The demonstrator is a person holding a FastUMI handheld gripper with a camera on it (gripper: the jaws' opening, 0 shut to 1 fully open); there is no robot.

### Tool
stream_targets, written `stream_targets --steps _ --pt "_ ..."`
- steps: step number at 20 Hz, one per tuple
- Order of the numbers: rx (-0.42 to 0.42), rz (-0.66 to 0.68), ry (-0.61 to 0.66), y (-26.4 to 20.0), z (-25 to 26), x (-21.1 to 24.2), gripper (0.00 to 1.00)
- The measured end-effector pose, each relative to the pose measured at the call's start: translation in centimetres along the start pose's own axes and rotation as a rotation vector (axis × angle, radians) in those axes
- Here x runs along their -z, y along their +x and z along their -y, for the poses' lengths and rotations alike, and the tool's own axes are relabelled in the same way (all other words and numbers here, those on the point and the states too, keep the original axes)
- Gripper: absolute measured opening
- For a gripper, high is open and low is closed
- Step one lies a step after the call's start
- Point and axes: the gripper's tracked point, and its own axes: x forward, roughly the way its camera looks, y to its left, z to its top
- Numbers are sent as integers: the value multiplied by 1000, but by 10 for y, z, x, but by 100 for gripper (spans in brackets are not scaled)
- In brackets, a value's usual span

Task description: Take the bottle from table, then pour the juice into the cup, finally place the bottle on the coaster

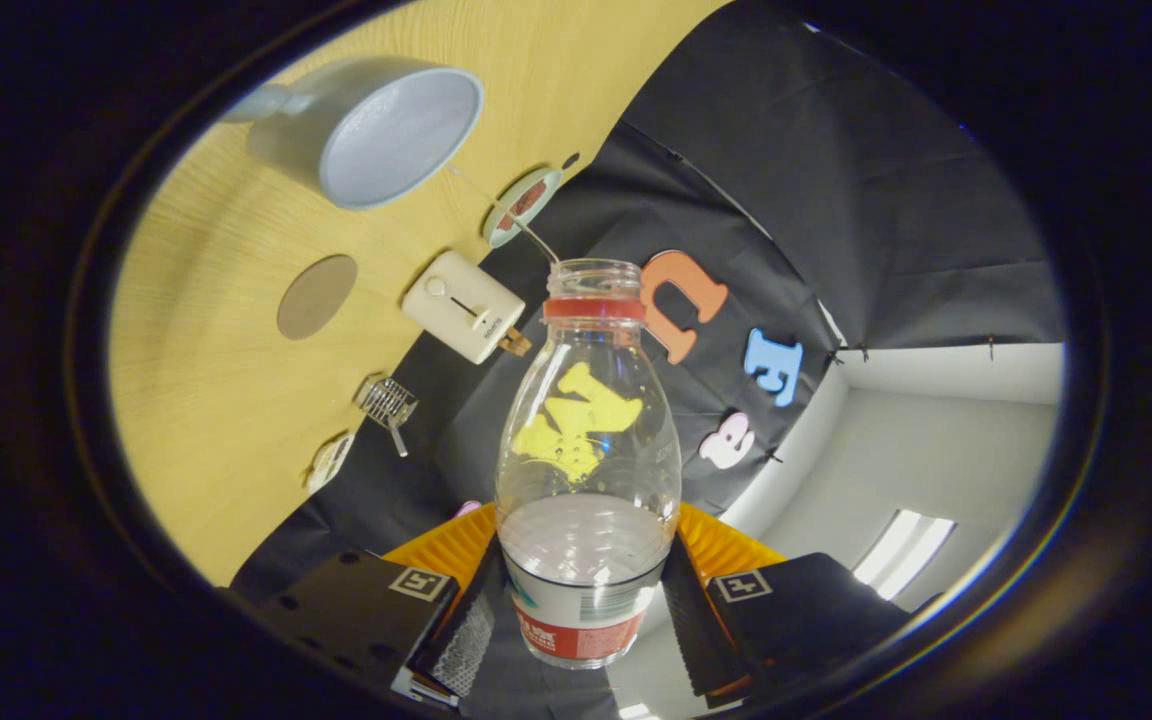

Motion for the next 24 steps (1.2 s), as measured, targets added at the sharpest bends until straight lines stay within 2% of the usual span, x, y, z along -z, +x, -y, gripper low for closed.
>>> stream_targets --steps 10,14,17,20,24 --pt "68 -2 36 2 4 -2 81" --pt "69 -5 10 3 -1 -3 81" --pt "60 -5 36 6 -5 -5 81" --pt "37 -24 124 9 -12 2 81" --pt "-87 -84 331 7 -42 9 81"
